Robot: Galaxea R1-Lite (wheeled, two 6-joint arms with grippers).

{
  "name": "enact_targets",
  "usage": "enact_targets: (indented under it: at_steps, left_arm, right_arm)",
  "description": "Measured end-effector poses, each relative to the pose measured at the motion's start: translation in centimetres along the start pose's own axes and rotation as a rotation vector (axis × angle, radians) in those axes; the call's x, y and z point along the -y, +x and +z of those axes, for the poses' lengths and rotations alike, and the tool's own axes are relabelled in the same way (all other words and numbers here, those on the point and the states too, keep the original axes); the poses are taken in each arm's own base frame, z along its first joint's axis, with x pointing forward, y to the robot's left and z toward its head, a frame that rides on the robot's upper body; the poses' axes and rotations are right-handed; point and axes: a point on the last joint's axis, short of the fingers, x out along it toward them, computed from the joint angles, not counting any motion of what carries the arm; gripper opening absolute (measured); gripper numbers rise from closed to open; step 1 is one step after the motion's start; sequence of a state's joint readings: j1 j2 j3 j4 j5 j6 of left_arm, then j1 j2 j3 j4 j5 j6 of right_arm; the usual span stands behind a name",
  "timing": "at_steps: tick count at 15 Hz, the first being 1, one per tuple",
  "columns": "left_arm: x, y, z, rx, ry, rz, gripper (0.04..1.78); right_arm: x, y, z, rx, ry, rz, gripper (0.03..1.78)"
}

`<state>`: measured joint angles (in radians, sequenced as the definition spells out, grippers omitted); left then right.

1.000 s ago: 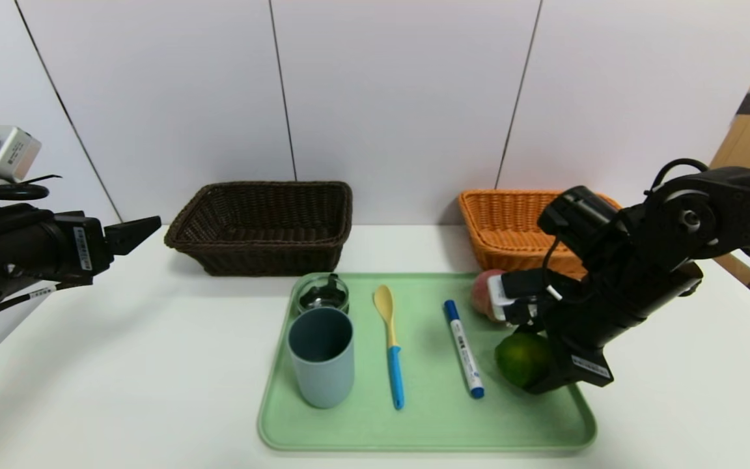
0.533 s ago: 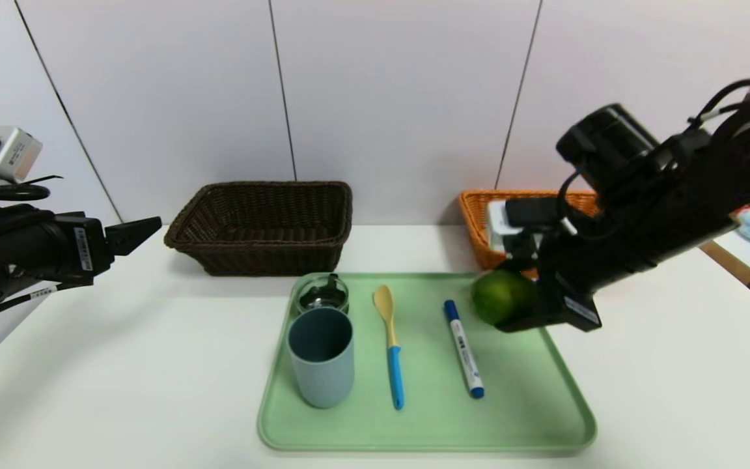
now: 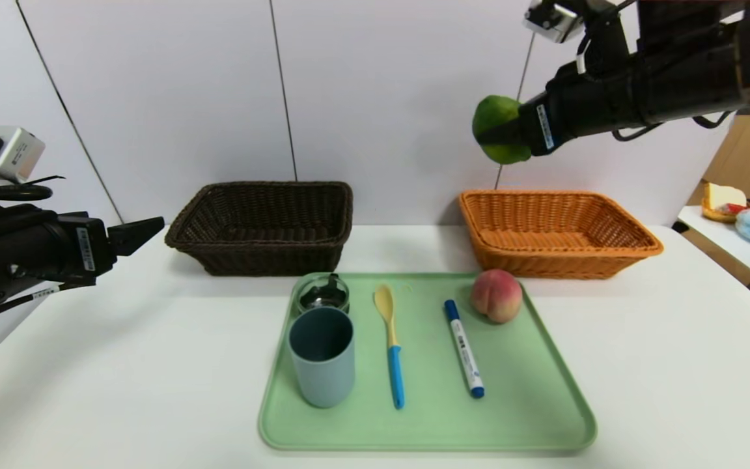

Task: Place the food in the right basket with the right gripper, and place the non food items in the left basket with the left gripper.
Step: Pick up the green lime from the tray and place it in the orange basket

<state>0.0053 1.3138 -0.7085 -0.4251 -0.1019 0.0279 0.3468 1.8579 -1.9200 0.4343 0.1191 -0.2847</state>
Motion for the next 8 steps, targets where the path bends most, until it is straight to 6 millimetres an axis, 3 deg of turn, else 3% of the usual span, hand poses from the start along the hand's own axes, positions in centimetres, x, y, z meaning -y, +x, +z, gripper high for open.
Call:
enact_targets:
  at_steps: [4, 8]
  left_arm:
    - [0.0, -0.1, -0.2, -0.006, -0.003, 0.001, 1.69]
    - [0.0, -0.1, -0.3, -0.007, -0.005, 0.001, 1.69]
  right_arm:
    - [5.2, 4.0, -3.8, -0.085, 0.273, -0.254, 0.98]
    - [9.1, 5.7, -7.3, -0.164, 0.390, -0.401, 0.98]
